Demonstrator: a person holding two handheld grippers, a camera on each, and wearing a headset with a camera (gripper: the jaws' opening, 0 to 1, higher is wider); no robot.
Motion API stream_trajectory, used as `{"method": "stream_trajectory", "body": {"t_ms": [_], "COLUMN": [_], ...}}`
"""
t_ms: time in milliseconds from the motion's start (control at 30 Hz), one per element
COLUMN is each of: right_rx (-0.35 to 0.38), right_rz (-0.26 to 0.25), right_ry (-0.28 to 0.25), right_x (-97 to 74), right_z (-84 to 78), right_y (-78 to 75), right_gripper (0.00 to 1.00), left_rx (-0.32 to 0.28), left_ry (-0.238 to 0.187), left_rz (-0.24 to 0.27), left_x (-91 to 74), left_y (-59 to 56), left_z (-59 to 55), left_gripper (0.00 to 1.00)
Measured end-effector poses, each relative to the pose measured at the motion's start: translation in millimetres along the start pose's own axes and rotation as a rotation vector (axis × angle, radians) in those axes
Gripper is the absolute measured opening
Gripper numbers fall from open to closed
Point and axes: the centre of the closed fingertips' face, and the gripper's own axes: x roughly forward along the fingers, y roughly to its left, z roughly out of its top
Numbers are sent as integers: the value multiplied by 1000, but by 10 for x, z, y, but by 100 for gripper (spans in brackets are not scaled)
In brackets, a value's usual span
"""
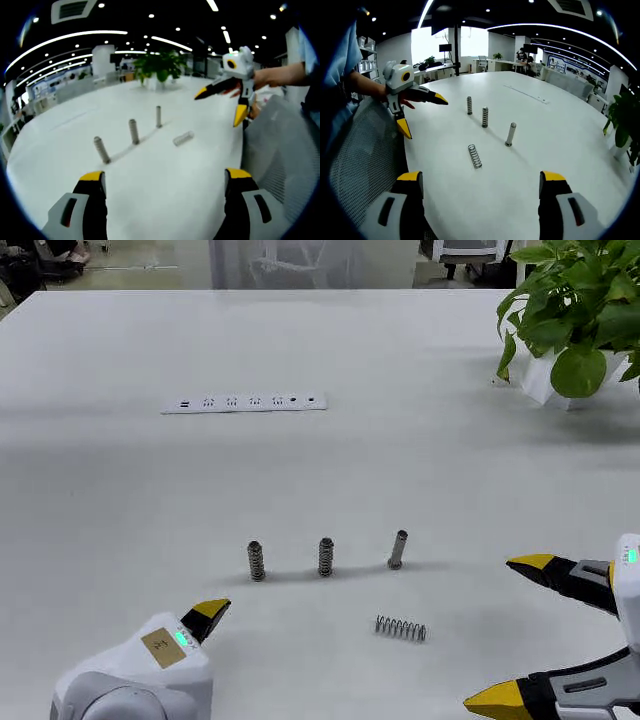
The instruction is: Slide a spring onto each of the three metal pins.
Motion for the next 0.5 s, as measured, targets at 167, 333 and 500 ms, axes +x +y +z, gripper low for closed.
{"method": "stream_trajectory", "body": {"t_ms": [167, 333, 500], "right_rx": [18, 34, 47], "right_rz": [-16, -25, -26], "right_ry": [-17, -18, -16], "right_x": [-47, -79, -91], "right_z": [1, -41, -83], "right_y": [-10, -21, -1], "right_gripper": [98, 98, 97], "left_rx": [11, 19, 31], "left_ry": [17, 30, 42], "left_rz": [-29, -55, -95], "left_x": [41, 92, 155], "left_y": [-55, -94, -158], "left_z": [-23, -28, -12], "left_gripper": [100, 100, 98]}}
